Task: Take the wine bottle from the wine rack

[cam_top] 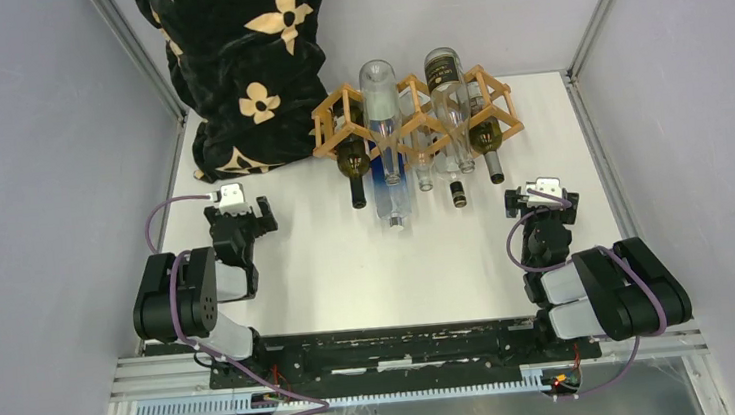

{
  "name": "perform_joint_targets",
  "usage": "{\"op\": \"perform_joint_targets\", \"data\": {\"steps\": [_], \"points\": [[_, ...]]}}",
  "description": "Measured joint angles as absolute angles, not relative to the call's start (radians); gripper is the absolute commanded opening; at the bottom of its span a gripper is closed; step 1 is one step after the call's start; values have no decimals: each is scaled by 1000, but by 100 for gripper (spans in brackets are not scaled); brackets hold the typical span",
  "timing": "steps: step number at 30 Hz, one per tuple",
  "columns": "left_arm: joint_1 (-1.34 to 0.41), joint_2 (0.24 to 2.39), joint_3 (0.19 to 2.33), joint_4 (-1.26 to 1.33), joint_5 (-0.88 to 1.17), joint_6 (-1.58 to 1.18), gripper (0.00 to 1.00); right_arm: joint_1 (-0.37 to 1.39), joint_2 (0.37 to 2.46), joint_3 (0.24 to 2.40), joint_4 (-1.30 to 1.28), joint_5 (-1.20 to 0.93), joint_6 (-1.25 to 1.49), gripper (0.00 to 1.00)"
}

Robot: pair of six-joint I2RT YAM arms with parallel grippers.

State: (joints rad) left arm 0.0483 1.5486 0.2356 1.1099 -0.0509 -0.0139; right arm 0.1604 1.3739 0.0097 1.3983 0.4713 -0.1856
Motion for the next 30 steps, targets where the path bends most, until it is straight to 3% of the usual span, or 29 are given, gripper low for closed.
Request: {"op": "perform_joint_targets", "data": {"steps": [18,25,30], "points": [[48,1544,239,1096,-43,-14,100,154,1374,10,1396,477,-176,98],[54,1439,361,859,-43,-14,100,143,1334,10,1378,480,-170,98],[84,1381,448,678,-22,-13,100,143,1148,10,1224,579,-109,98]]}}
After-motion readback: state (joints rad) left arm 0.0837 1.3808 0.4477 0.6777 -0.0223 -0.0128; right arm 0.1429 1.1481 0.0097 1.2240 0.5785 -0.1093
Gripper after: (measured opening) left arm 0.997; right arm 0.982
